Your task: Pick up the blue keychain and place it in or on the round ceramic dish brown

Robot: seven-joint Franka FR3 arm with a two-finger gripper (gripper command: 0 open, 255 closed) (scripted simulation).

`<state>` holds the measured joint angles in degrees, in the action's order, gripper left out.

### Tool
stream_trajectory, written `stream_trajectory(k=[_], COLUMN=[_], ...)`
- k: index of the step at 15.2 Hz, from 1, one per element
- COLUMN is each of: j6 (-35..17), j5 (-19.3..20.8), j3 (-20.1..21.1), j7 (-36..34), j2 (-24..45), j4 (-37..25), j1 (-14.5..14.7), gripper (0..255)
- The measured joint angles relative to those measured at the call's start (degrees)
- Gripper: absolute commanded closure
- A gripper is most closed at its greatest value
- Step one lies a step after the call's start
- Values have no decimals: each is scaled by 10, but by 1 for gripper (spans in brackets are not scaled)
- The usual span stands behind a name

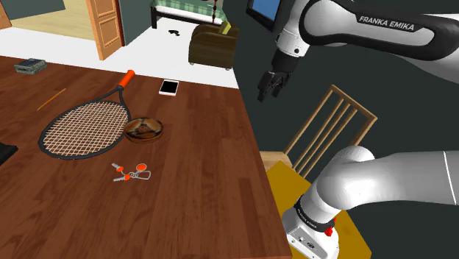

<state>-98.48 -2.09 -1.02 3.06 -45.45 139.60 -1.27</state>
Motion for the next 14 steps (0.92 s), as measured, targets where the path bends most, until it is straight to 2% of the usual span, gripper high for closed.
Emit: stream_trajectory(k=[5,14], j6=[-32,-119], j5=[-13,-38], j3=[24,104], j7=[-10,-52], j2=[40,187], j4=[-5,-60], j1=[17,64], gripper=[0,0])
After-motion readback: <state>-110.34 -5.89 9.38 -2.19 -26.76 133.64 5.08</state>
